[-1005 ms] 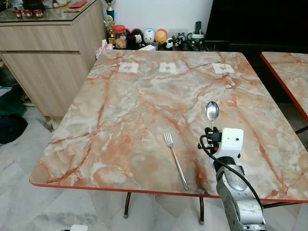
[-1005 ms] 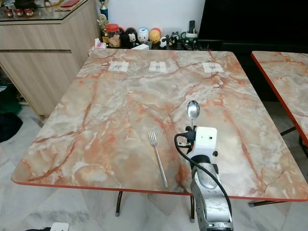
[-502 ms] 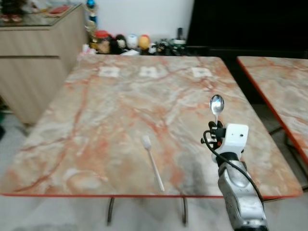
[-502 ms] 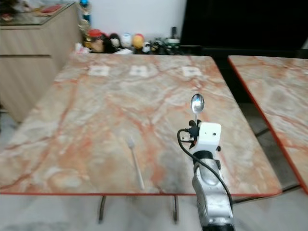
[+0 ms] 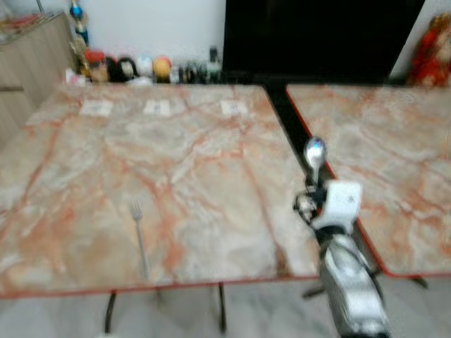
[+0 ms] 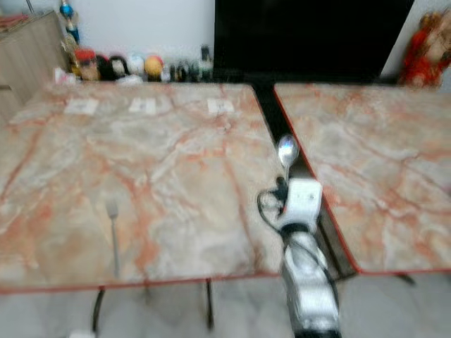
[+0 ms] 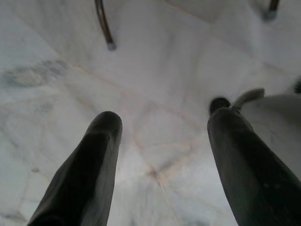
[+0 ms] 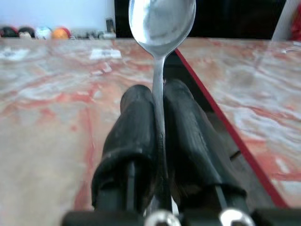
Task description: Setting the table
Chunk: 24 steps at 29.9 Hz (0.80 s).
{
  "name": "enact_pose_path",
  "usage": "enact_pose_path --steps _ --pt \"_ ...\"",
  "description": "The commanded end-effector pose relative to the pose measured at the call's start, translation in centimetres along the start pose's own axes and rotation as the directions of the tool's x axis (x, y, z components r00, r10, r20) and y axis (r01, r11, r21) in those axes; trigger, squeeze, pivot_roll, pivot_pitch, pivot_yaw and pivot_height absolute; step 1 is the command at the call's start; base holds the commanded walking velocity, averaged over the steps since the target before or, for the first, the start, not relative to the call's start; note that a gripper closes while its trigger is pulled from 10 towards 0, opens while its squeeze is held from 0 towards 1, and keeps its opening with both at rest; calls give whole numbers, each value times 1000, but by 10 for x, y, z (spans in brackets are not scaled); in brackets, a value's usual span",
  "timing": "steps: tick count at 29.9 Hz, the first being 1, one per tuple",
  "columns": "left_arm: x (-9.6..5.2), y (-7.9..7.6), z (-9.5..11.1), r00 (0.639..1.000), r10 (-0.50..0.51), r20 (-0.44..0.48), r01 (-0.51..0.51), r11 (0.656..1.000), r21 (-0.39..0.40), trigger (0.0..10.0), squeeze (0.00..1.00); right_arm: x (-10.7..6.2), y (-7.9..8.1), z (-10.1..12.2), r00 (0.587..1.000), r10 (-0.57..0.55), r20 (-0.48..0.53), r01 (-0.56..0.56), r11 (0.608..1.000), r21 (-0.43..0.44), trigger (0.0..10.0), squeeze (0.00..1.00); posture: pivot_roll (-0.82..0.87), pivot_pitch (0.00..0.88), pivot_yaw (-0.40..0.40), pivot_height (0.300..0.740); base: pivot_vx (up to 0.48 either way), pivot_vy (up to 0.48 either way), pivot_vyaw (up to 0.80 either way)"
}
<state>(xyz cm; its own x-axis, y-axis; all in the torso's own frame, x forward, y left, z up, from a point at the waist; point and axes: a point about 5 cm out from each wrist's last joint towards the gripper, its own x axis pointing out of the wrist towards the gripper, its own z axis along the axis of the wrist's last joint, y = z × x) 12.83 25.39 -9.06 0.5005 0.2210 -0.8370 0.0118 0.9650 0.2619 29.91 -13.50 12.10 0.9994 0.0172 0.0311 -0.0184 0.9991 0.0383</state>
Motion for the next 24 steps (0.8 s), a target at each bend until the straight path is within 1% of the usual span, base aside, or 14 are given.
enact_pose_path --steps 1,4,7,12,15,18,21,24 --pt "0 -5 -1 1000 -5 -18 5 1000 -8 10000 0 2 -9 5 999 -38 20 38 999 -12 10000 0 -76 7 -14 740 0 -480 0" --pt "0 -5 -1 1000 -4 -19 4 1000 -8 10000 0 4 -8 8 998 -44 38 45 999 -6 10000 0 -80 11 -6 740 0 -480 0" --pt "-1 2 -7 1000 4 -25 -5 1000 -10 10000 0 5 -8 9 998 -49 44 50 999 -7 10000 0 -83 14 1 740 0 -480 0" --pt "-5 18 -16 999 21 -35 -22 1000 -12 10000 0 6 -12 11 996 -71 54 71 997 -6 10000 0 -87 16 10 740 0 -480 0" --pt "-5 19 -16 999 22 -34 -23 1000 -12 10000 0 7 -14 11 995 -79 56 79 997 -5 10000 0 -88 15 11 740 0 -480 0" --pt "-3 14 -11 1000 17 -25 -18 1000 -12 10000 0 9 -15 13 994 -87 66 88 996 -8 10000 0 -89 15 11 740 0 -480 0" --pt "-1 4 -5 1000 8 -15 -8 1000 -13 10000 0 9 -16 15 993 -89 75 90 996 -9 10000 0 -89 15 8 740 0 -480 0" --pt "0 0 -2 1000 3 -10 -3 1000 -17 10000 0 10 -16 16 992 -97 79 98 995 -11 10000 0 -89 16 6 740 0 -480 0"
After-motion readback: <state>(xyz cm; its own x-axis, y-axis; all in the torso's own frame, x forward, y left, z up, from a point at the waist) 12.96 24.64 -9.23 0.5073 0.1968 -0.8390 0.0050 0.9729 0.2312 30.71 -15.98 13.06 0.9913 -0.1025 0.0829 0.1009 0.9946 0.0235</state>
